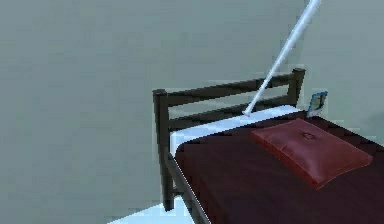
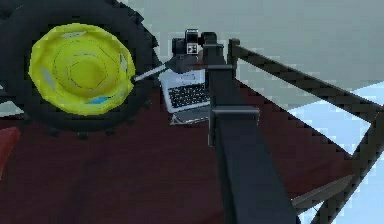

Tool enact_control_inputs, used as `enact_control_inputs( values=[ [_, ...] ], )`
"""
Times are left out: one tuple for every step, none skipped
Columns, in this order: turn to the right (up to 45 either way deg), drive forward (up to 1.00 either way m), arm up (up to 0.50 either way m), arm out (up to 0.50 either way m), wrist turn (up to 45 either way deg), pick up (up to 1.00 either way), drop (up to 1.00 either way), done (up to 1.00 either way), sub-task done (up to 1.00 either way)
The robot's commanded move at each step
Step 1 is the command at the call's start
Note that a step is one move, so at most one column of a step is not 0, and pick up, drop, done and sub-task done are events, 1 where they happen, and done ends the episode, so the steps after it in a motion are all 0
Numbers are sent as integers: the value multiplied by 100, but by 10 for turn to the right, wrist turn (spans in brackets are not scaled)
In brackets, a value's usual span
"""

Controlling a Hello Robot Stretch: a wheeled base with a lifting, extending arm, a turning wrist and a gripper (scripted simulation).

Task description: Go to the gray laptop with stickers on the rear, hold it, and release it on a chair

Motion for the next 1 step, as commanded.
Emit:
enact_control_inputs(
  values=[
    [0, 0, 0, 0, 450, 0, 0, 0, 0]
  ],
)
